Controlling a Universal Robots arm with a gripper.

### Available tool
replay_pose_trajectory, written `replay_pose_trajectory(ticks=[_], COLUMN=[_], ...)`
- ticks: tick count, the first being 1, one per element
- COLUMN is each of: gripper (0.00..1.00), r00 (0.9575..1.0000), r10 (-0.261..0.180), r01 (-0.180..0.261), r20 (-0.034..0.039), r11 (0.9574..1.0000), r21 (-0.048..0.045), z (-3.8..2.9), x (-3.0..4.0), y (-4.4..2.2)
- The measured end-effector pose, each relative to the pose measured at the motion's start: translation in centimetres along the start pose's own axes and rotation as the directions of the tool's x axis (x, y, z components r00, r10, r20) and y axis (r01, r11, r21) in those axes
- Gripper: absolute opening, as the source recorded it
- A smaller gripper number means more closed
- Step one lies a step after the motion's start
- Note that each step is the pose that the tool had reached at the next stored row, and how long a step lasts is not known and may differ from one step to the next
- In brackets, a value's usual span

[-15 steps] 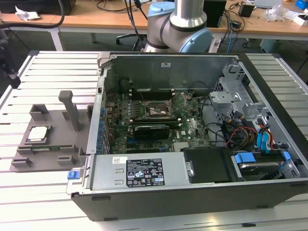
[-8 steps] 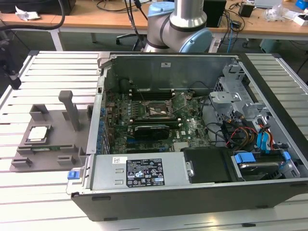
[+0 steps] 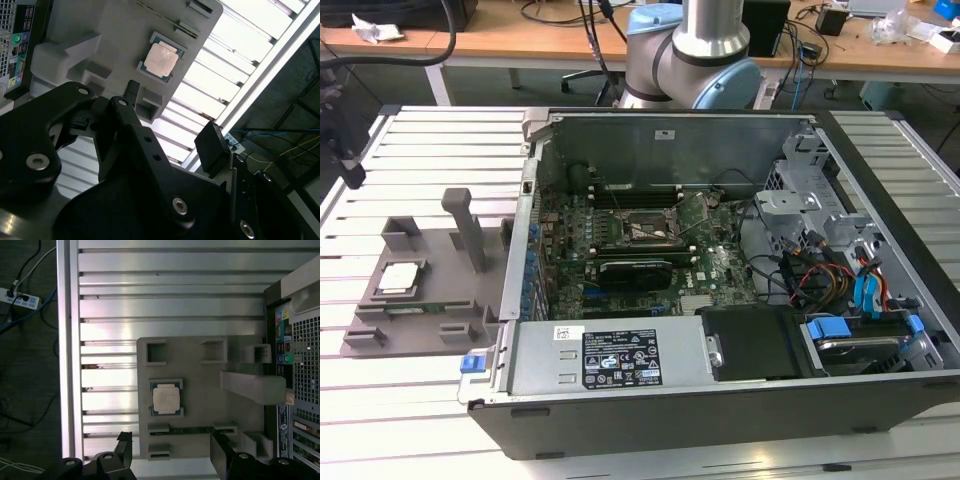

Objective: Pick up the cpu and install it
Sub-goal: 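Pick up the cpu and move it towards the insertion slot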

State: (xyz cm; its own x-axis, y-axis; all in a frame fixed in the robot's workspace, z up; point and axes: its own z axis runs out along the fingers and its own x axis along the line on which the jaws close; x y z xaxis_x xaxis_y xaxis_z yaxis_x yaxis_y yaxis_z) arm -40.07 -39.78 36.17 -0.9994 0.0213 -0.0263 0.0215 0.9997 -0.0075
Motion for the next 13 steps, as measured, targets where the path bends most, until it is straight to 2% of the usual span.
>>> replay_pose_trajectory(ticks=[13], gripper=[0.72], r00=[1.0], r10=[0.0], r01=[0.0], r20=[0.0], r11=[1.0], r21=[0.0], z=[0.67], x=[0.02], y=[0.01])
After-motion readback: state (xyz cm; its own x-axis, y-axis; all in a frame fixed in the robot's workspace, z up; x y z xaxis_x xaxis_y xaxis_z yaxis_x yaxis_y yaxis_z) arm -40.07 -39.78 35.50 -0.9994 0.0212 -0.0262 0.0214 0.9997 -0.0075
